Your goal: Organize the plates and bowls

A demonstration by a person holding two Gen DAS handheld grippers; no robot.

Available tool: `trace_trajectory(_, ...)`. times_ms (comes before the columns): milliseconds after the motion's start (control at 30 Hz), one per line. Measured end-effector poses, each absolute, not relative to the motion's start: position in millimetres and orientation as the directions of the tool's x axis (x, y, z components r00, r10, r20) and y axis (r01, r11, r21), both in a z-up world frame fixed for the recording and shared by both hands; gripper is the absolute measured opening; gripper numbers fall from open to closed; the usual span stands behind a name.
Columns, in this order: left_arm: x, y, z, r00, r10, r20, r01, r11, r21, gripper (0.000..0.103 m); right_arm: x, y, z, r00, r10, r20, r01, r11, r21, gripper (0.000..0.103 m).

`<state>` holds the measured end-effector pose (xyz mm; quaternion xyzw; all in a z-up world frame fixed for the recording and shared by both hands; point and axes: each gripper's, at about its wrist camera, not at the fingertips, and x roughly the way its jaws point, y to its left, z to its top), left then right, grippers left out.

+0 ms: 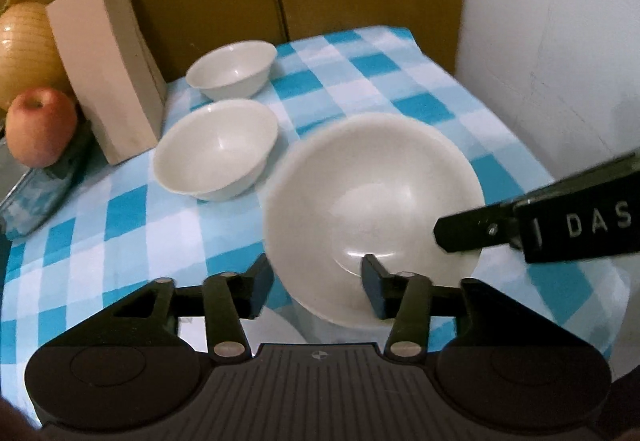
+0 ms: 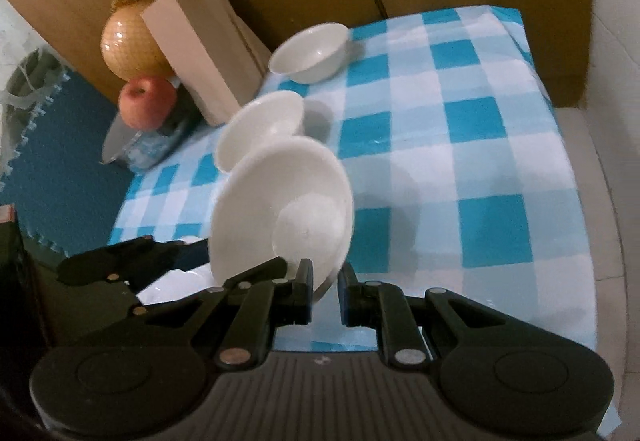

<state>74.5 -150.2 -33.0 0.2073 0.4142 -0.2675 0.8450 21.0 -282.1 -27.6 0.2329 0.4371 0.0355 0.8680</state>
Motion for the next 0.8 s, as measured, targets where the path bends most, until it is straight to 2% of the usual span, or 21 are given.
trace_trajectory(133,73,-149,-35,0.51,-0.274,-0.816,0.634,0.76,0.141,0.072,22,-291,-35,0.598,0.264,-0.757,0.167,0.883,0.439,0.01)
trace_trajectory(400,90,-128,-5,0.549,-0.319,-0.772,0.571,0.818,0.068,0.076,26,-307,-34,0.608,0.256,-0.752,0.223,0.853,0.471,0.015)
trace_trajectory(467,100,-118,6,0.571,-0.322,-0.755,0.531,0.846,0.04,0.076,27,-308,-27,0.629,0.242,-0.739,0.223,0.854,0.47,0.02)
trace_trajectory(567,123,-102,15,0.586,-0.311,-0.748,0.455,0.89,-0.013,0.076,35,-307,-16,0.662,0.221,-0.716,0.222,0.855,0.469,0.022)
trace_trajectory(700,160,-84,9,0.572,-0.267,-0.776,0.306,0.947,-0.101,0.076,65,-298,-6,0.689,0.243,-0.683,0.198,0.843,0.5,0.028)
trace_trajectory(800,180,-78,-3,0.552,-0.228,-0.802,0.23,0.966,-0.116,0.075,92,-284,-4,0.692,0.251,-0.677,0.173,0.853,0.492,0.031)
